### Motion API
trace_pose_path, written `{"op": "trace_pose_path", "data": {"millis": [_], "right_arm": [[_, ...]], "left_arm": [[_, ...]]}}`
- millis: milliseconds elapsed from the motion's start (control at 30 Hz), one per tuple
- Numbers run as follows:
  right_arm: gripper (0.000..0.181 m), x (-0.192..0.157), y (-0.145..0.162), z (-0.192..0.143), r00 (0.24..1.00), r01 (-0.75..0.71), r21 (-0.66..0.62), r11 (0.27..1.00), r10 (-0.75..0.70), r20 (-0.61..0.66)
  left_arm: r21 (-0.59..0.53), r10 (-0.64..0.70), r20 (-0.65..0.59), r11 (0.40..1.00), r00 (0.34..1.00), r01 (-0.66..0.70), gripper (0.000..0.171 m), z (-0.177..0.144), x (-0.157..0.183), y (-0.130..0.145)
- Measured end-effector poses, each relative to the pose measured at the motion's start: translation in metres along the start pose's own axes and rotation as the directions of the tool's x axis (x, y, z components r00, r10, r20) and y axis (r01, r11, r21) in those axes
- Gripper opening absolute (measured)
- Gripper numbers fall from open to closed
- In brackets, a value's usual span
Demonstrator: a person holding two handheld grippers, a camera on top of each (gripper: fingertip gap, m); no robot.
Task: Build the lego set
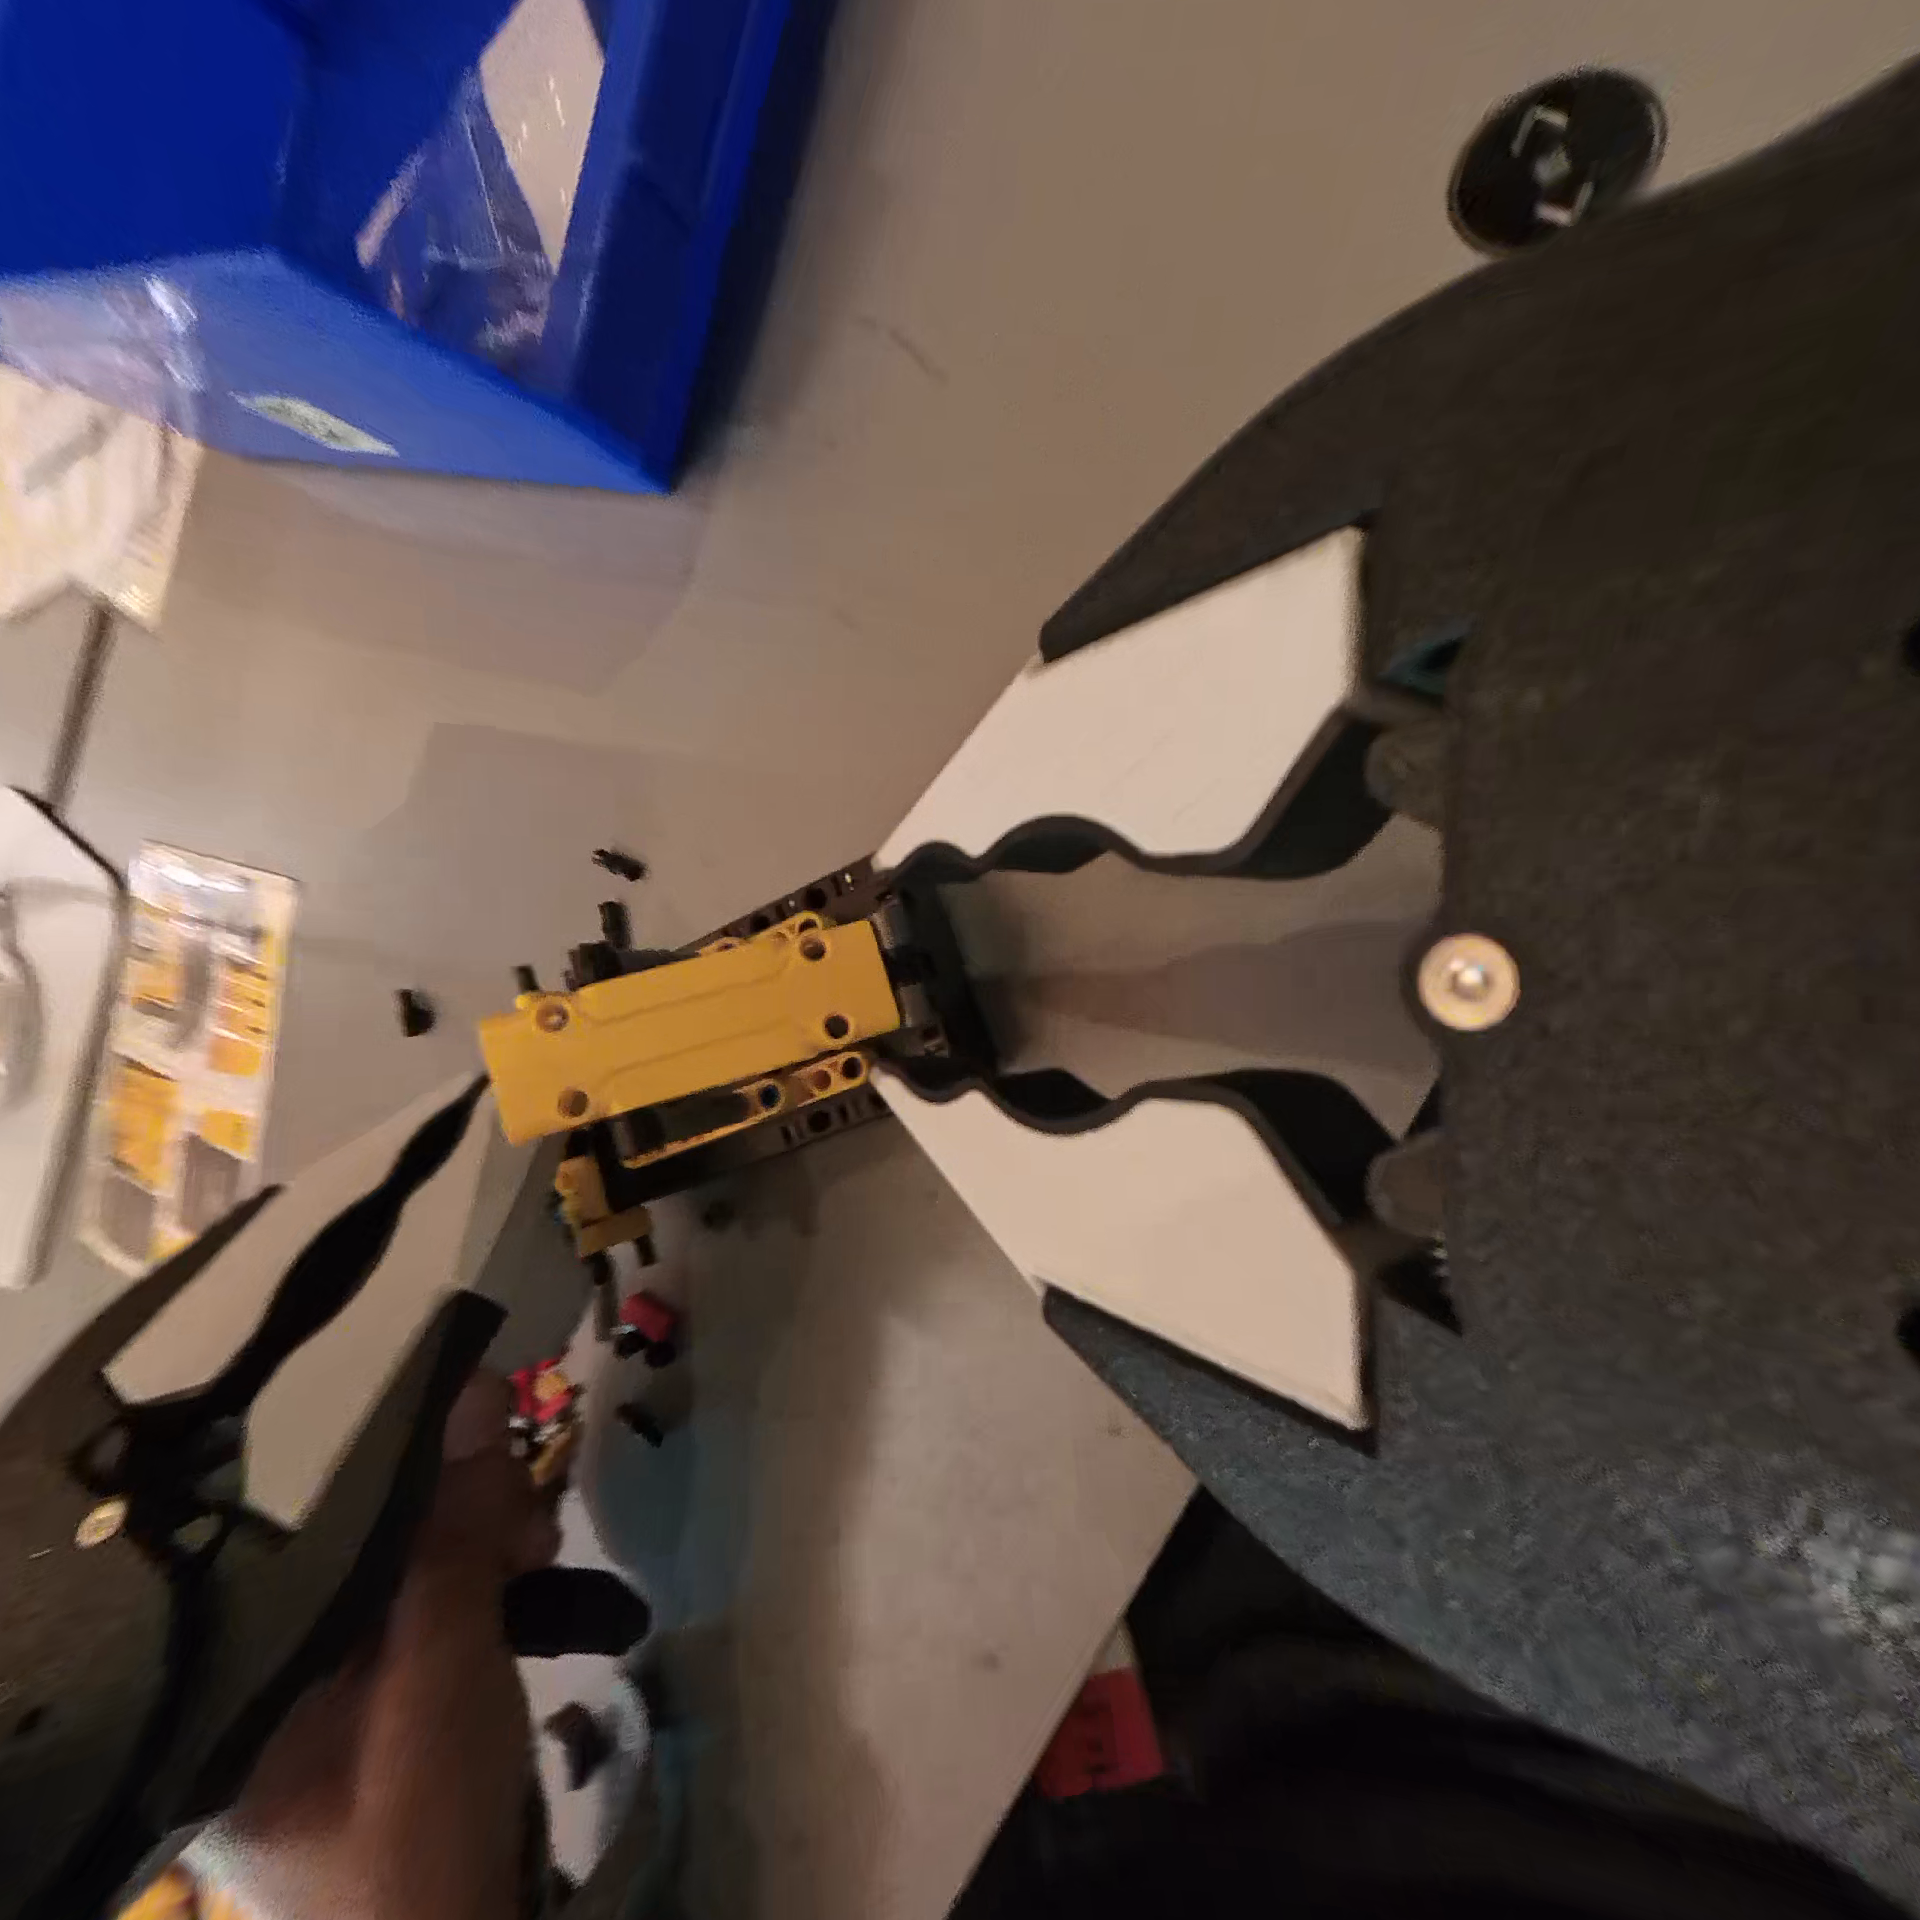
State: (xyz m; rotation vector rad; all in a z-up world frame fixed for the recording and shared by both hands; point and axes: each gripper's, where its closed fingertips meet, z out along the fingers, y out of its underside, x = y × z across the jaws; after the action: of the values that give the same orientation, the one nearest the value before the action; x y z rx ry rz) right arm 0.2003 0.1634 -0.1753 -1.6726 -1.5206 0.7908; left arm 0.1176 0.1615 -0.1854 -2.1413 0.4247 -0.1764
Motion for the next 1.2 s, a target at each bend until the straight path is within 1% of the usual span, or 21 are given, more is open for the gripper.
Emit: {"op": "trace_pose_path", "data": {"millis": [100, 167, 300, 367, 667, 800, 933, 1033, 1100, 1200], "right_arm": [[0.038, -0.002, 0.001, 0.005, 0.995, 0.050, -0.100, 0.994, -0.040, 0.090], [0.038, 0.000, 0.002, 0.008, 0.992, 0.075, -0.142, 0.987, -0.060, 0.107], [0.035, 0.003, 0.018, 0.016, 0.983, 0.161, -0.274, 0.948, -0.130, 0.128], [0.028, 0.001, 0.018, 0.016, 0.978, 0.192, -0.287, 0.939, -0.157, 0.140], [0.028, 0.003, 0.019, 0.014, 0.968, 0.242, -0.359, 0.901, -0.201, 0.149], [0.025, 0.003, 0.020, 0.014, 0.963, 0.268, -0.389, 0.881, -0.229, 0.146], [0.025, 0.002, 0.019, 0.014, 0.962, 0.265, -0.392, 0.881, -0.216, 0.167], [0.025, 0.000, 0.018, 0.016, 0.954, 0.278, -0.369, 0.887, -0.210, 0.214], [0.025, -0.003, 0.018, 0.018, 0.951, 0.265, -0.355, 0.896, -0.181, 0.252], [0.025, -0.001, 0.017, 0.020, 0.950, 0.260, -0.366, 0.894, -0.169, 0.263]], "left_arm": [[-0.004, 0.041, 0.029, 0.999, 0.999, -0.041, 0.000, 0.000, 0.000, 0.000], [-0.005, 0.044, 0.023, 0.999, 0.999, -0.044, 0.000, 0.001, 0.003, 0.000], [0.000, 0.012, -0.001, 1.000, 1.000, -0.012, 0.000, 0.000, 0.003, 0.000], [0.001, -0.002, -0.010, 1.000, 1.000, 0.002, 0.000, 0.000, 0.002, 0.000], [0.006, -0.005, -0.011, 1.000, 1.000, 0.005, 0.000, 0.000, 0.003, 0.000], [0.010, -0.015, -0.014, 1.000, 1.000, 0.015, 0.000, 0.000, 0.003, 0.000], [0.008, -0.011, -0.002, 1.000, 1.000, 0.011, 0.000, 0.001, 0.002, 0.000], [0.013, -0.007, 0.014, 1.000, 1.000, 0.007, 0.000, 0.001, 0.000, 0.000], [0.014, -0.006, 0.022, 1.000, 1.000, 0.005, 0.000, 0.001, -0.001, 0.000], [0.013, -0.013, 0.023, 1.000, 1.000, 0.012, 0.000, 0.000, -0.003, 0.001]]}}
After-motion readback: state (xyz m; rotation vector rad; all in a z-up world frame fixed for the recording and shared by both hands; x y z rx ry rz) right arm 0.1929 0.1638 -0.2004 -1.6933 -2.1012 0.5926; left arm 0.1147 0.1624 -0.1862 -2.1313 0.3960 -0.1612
